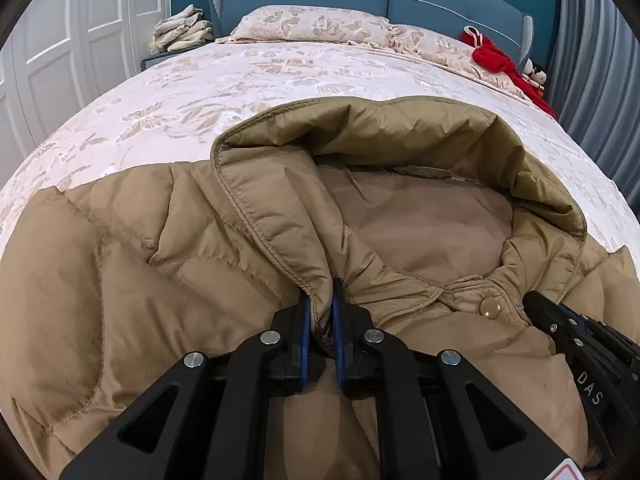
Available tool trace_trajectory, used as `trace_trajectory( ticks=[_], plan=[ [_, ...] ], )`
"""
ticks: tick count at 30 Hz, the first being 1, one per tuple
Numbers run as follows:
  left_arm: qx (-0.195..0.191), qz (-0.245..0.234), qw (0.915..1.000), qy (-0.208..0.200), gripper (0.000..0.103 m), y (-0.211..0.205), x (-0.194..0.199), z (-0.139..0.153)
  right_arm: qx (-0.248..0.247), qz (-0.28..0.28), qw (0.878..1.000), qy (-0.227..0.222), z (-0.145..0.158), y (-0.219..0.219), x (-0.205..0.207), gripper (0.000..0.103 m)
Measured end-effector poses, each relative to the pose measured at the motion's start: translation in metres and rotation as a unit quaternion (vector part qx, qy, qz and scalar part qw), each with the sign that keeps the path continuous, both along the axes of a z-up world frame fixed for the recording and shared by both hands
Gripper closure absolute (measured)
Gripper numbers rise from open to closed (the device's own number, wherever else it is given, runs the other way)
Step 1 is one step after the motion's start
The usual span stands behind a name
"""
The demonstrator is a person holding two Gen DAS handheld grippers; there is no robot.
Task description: Fold large clothes
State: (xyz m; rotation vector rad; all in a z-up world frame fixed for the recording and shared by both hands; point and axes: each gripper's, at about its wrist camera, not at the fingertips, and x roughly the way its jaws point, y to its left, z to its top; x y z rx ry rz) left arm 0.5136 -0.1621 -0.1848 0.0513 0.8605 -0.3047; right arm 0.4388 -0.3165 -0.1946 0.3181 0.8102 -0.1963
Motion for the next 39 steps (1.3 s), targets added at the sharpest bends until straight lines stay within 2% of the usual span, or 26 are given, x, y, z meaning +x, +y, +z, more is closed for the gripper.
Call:
trace_trajectory(
  ticks=[4, 6, 7, 8, 9, 10, 11, 12, 14, 16, 18, 20, 21, 22, 23, 24, 25, 26, 27, 28, 30, 32, 34, 39],
  plan=[
    [-0.015, 0.001, 0.9998, 0.012, 0.088, 0.007, -0.001, 0.01, 0.031, 0.006, 0.999, 0.005, 0.006, -0.007, -0.002, 0.097],
    [-0.018, -0.005, 0.9993, 0.032, 0.078, 0.016, -0.006, 0.021, 0.064, 0.013, 0.997, 0.027, 0.017, -0.015, -0.01, 0.09],
    [-0.014, -0.013, 0.9991, 0.038, 0.074, 0.023, -0.011, 0.031, 0.074, 0.015, 0.997, 0.034, 0.024, -0.017, -0.019, 0.081],
    [-0.008, -0.02, 0.999, 0.04, 0.065, 0.027, -0.015, 0.038, 0.077, 0.018, 0.996, 0.035, 0.035, -0.019, -0.031, 0.074],
    [0.002, -0.031, 0.9988, 0.038, 0.051, 0.033, -0.02, 0.05, 0.069, 0.017, 0.997, 0.033, 0.046, -0.021, -0.044, 0.055],
    [0.011, -0.04, 0.9987, 0.03, 0.043, 0.039, -0.024, 0.064, 0.054, 0.013, 0.998, 0.028, 0.056, -0.023, -0.053, 0.042],
    [0.016, -0.041, 0.9989, 0.015, 0.033, 0.043, -0.025, 0.076, 0.035, 0.01, 0.999, 0.019, 0.068, -0.025, -0.061, 0.041],
    [0.017, -0.037, 0.9992, -0.005, 0.031, 0.048, -0.023, 0.093, 0.018, 0.006, 1.0, 0.009, 0.084, -0.029, -0.065, 0.041],
    [0.009, -0.018, 0.9995, -0.024, 0.027, 0.053, -0.007, 0.12, 0.028, -0.006, 1.0, -0.005, 0.104, -0.04, -0.056, 0.037],
    [-0.019, 0.009, 0.9995, -0.022, 0.027, 0.052, 0.025, 0.148, 0.067, -0.016, 0.997, -0.024, 0.118, -0.054, -0.035, 0.038],
    [-0.042, 0.028, 0.9987, -0.006, 0.027, 0.046, 0.054, 0.159, 0.098, -0.034, 0.994, -0.036, 0.129, -0.063, 0.001, 0.039],
    [-0.06, 0.044, 0.9968, 0.028, 0.028, 0.034, 0.092, 0.161, 0.111, -0.045, 0.992, -0.037, 0.132, -0.067, 0.033, 0.059],
    [-0.071, 0.06, 0.9945, 0.047, 0.031, 0.028, 0.111, 0.159, 0.117, -0.053, 0.991, -0.033, 0.13, -0.069, 0.05, 0.066],
    [-0.088, 0.069, 0.992, 0.059, 0.031, 0.023, 0.123, 0.156, 0.133, -0.069, 0.988, -0.027, 0.124, -0.075, 0.068, 0.081],
    [-0.095, 0.072, 0.9901, 0.073, 0.033, 0.017, 0.133, 0.149, 0.154, -0.084, 0.984, -0.021, 0.115, -0.08, 0.083, 0.087],
    [-0.092, 0.073, 0.9892, 0.088, 0.039, 0.011, 0.139, 0.142, 0.166, -0.097, 0.981, -0.009, 0.106, -0.083, 0.095, 0.087],
    [-0.078, 0.065, 0.9877, 0.119, 0.042, 0.0, 0.148, 0.126, 0.17, -0.105, 0.98, 0.0, 0.097, -0.082, 0.103, 0.089],
    [-0.061, 0.06, 0.9869, 0.137, 0.057, -0.007, 0.151, 0.114, 0.169, -0.107, 0.98, 0.012, 0.088, -0.08, 0.11, 0.09],
    [-0.036, 0.054, 0.9854, 0.157, 0.067, -0.014, 0.151, 0.097, 0.165, -0.1, 0.981, 0.028, 0.079, -0.075, 0.116, 0.092],
    [-0.025, 0.043, 0.984, 0.171, 0.071, -0.019, 0.147, 0.082, 0.155, -0.084, 0.983, 0.046, 0.068, -0.066, 0.119, 0.095],
    [-0.013, 0.019, 0.985, 0.171, 0.072, -0.022, 0.131, 0.067, 0.138, -0.048, 0.988, 0.053, 0.059, -0.049, 0.112, 0.095],
    [0.018, -0.006, 0.9895, 0.143, 0.072, -0.024, 0.111, 0.057, 0.089, -0.016, 0.994, 0.054, 0.057, -0.031, 0.097, 0.095],
    [0.04, -0.023, 0.9912, 0.124, 0.072, -0.023, 0.094, 0.049, 0.06, 0.004, 0.996, 0.063, 0.048, -0.022, 0.084, 0.095],
    [0.058, -0.033, 0.9939, 0.087, 0.071, -0.023, 0.075, 0.034, 0.033, 0.021, 0.996, 0.075, 0.028, -0.015, 0.062, 0.098]
  ],
)
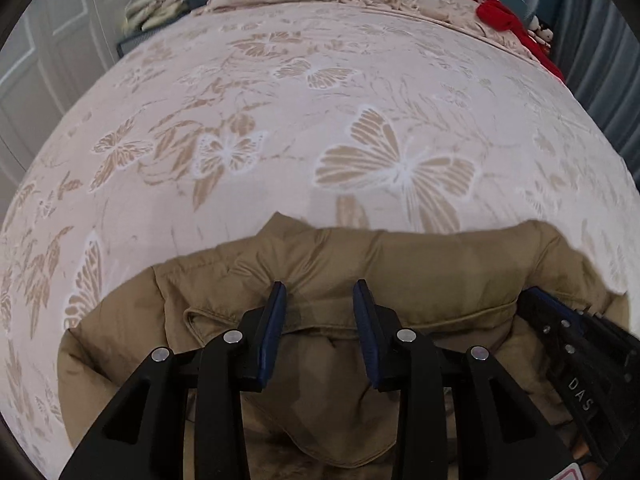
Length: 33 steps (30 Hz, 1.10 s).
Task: Fold large clothes
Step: 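Lift the hem with both tools and fold it toward the collar, then lay the folded hem down and open both tools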
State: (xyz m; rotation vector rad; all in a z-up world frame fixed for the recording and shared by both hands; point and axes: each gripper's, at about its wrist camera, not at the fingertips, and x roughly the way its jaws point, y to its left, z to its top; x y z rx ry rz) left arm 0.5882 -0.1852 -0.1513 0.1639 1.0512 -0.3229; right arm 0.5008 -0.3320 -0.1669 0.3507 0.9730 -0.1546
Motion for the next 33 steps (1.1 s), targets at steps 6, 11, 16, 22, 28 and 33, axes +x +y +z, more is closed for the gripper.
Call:
trace_trajectory(
  ticks=[6, 11, 16, 22, 28, 33],
  plan=[
    [0.022, -0.004, 0.9987, -0.045, 0.071, -0.006, -0.007, -0.015, -0.021, -0.006, 1.0, -0.004, -0.005, 0.004, 0.007, 0.099],
    [0.031, -0.005, 0.9967, -0.075, 0.071, -0.01, -0.012, -0.021, -0.065, 0.0, 0.996, -0.06, 0.025, 0.012, -0.002, 0.096],
    [0.013, -0.001, 0.9966, -0.082, 0.071, -0.006, -0.011, -0.022, -0.037, -0.004, 0.999, -0.032, 0.01, 0.001, 0.016, 0.099],
    [0.001, 0.001, 0.9959, -0.09, 0.07, -0.003, -0.013, -0.024, -0.036, 0.002, 0.999, -0.023, -0.012, 0.006, 0.012, 0.1],
    [0.002, 0.004, 0.9943, -0.106, 0.07, -0.005, -0.017, -0.027, -0.044, 0.0, 0.998, -0.034, -0.022, 0.009, 0.011, 0.1],
    [0.009, 0.008, 0.9923, -0.123, 0.07, -0.008, -0.02, -0.029, -0.05, 0.0, 0.998, -0.045, -0.026, 0.01, 0.009, 0.1]
  ],
)
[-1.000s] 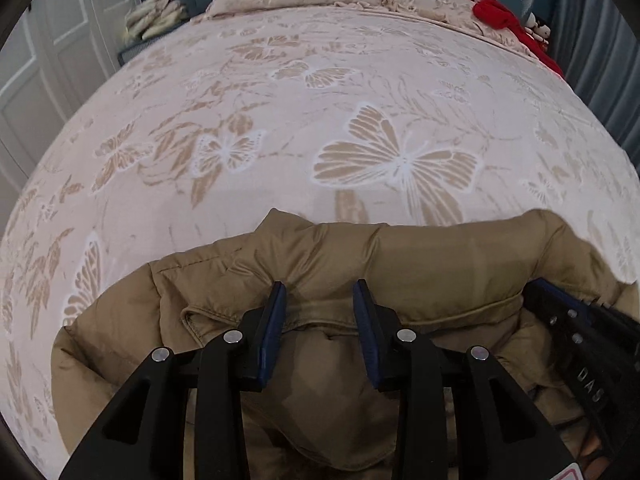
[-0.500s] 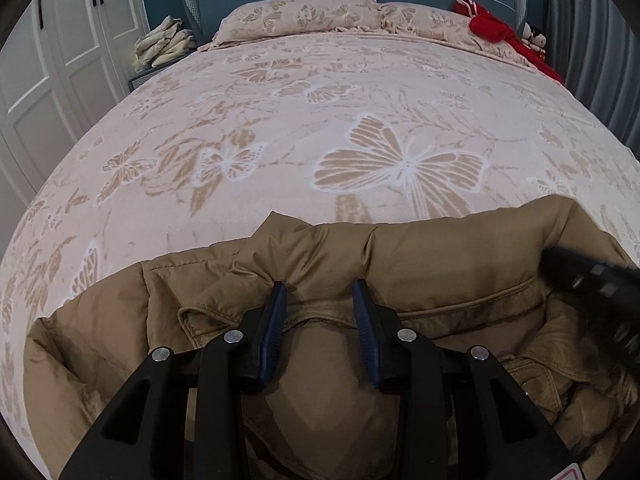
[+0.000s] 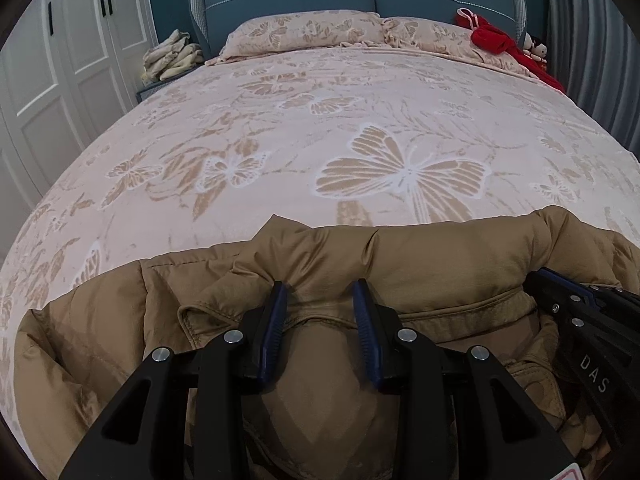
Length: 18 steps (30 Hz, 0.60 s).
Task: Fold large clothes
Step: 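Lay the folded hem down and open both tools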
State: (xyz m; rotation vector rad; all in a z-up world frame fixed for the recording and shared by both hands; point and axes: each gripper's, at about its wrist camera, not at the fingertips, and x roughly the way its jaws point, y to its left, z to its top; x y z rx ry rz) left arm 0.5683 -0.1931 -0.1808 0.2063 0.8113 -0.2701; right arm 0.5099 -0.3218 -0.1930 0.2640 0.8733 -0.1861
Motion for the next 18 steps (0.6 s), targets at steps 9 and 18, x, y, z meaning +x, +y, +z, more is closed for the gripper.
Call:
trace_trajectory(
  ticks=[9, 18],
  plan=[
    [0.011, 0.004, 0.9998, -0.017, 0.07, -0.0031, -0.003, -0.0026, -0.021, 0.0, 1.0, -0.009, -0.0034, 0.0057, 0.0005, 0.1],
    [0.018, 0.007, 0.9995, -0.027, 0.07, -0.0059, -0.0055, -0.0052, -0.022, 0.0, 1.0, -0.014, -0.0053, 0.0059, 0.001, 0.1]
  ],
)
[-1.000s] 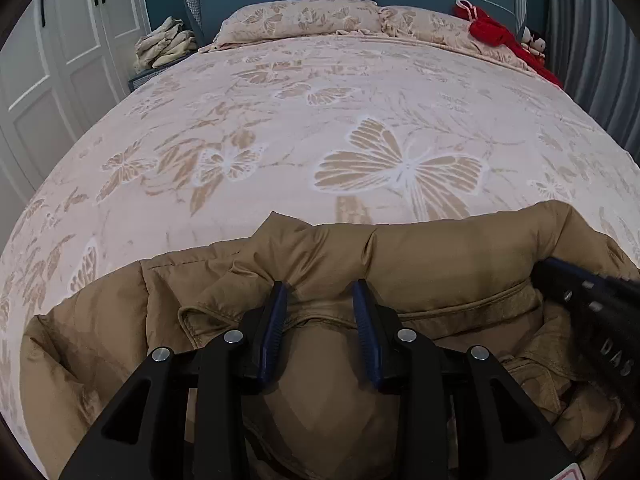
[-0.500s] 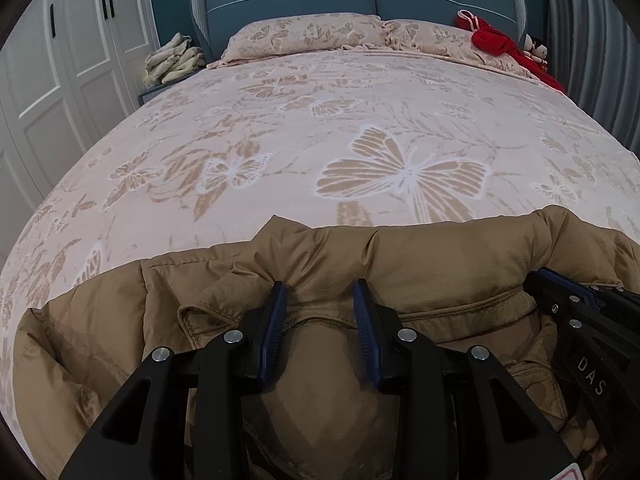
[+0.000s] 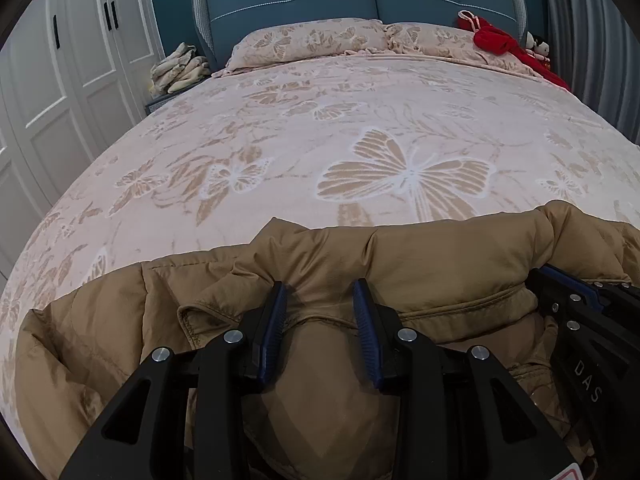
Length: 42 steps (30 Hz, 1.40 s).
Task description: Fold large clothes
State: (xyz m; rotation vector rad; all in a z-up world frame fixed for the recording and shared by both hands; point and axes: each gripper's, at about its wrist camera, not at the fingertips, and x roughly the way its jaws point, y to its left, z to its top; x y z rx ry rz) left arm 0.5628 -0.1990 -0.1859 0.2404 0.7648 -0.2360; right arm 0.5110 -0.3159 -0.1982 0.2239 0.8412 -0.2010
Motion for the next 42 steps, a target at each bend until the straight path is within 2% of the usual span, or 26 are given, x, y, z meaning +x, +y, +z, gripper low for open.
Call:
trace_trajectory(
  ticks=[11, 13, 15, 16, 17, 18, 19, 20, 22, 23, 24, 27, 28, 30, 33, 38, 42],
  plan=[
    [0.003, 0.002, 1.0, -0.007, 0.07, -0.001, 0.0, -0.001, 0.002, -0.001, 1.0, -0.011, 0.0, -0.002, 0.001, 0.1],
    [0.0, 0.003, 1.0, 0.0, 0.069, 0.0, 0.0, 0.001, 0.032, 0.001, 0.999, -0.016, 0.004, -0.01, -0.002, 0.099],
    [-0.003, 0.004, 0.9997, 0.023, 0.063, 0.007, -0.005, 0.011, 0.075, -0.001, 0.997, -0.006, 0.014, -0.021, -0.011, 0.098],
    [-0.008, 0.002, 0.9994, 0.034, 0.06, 0.014, -0.015, 0.022, 0.078, -0.004, 0.997, -0.001, 0.022, -0.023, -0.018, 0.096],
    [-0.013, 0.003, 0.9992, 0.037, 0.046, 0.02, -0.025, 0.033, 0.081, -0.015, 0.997, -0.001, 0.036, -0.024, -0.035, 0.08],
    [-0.018, 0.004, 0.9991, 0.037, 0.032, 0.031, -0.042, 0.045, 0.085, -0.021, 0.996, -0.008, 0.052, -0.023, -0.059, 0.071],
    [-0.026, 0.002, 0.9989, 0.038, 0.028, 0.043, -0.06, 0.057, 0.094, -0.015, 0.995, -0.017, 0.063, -0.022, -0.079, 0.054],
    [-0.052, -0.014, 0.9973, 0.049, 0.022, 0.066, -0.09, 0.071, 0.108, -0.002, 0.994, -0.031, 0.079, -0.022, -0.113, 0.043],
    [-0.084, -0.03, 0.9934, 0.071, 0.017, 0.109, -0.137, 0.086, 0.104, 0.008, 0.993, -0.047, 0.1, -0.021, -0.178, 0.031],
    [-0.094, -0.024, 0.9916, 0.085, 0.016, 0.133, -0.16, 0.088, 0.093, 0.006, 0.994, -0.05, 0.109, -0.022, -0.218, 0.023],
    [-0.101, -0.018, 0.99, 0.097, 0.016, 0.151, -0.177, 0.089, 0.087, 0.002, 0.995, -0.047, 0.114, -0.024, -0.257, 0.02],
    [-0.133, 0.021, 0.978, 0.16, 0.016, 0.228, -0.233, 0.078, 0.089, -0.014, 0.995, -0.033, 0.118, -0.031, -0.345, 0.015],
    [-0.152, 0.055, 0.97, 0.182, 0.016, 0.263, -0.253, 0.07, 0.088, -0.033, 0.995, -0.021, 0.116, -0.035, -0.38, 0.014],
    [-0.186, 0.108, 0.9565, 0.197, 0.016, 0.311, -0.282, 0.061, 0.095, -0.066, 0.993, -0.003, 0.109, -0.041, -0.438, 0.014],
    [-0.206, 0.156, 0.9442, 0.204, 0.016, 0.359, -0.32, 0.049, 0.127, -0.114, 0.985, 0.006, 0.093, -0.049, -0.496, 0.014],
    [-0.239, 0.161, 0.9317, 0.221, 0.016, 0.372, -0.352, 0.037, 0.204, -0.176, 0.963, 0.01, 0.057, -0.047, -0.539, 0.013],
    [-0.285, 0.15, 0.908, 0.268, 0.016, 0.35, -0.357, 0.017, 0.273, -0.195, 0.942, -0.01, 0.04, -0.039, -0.538, 0.013]
  ],
)
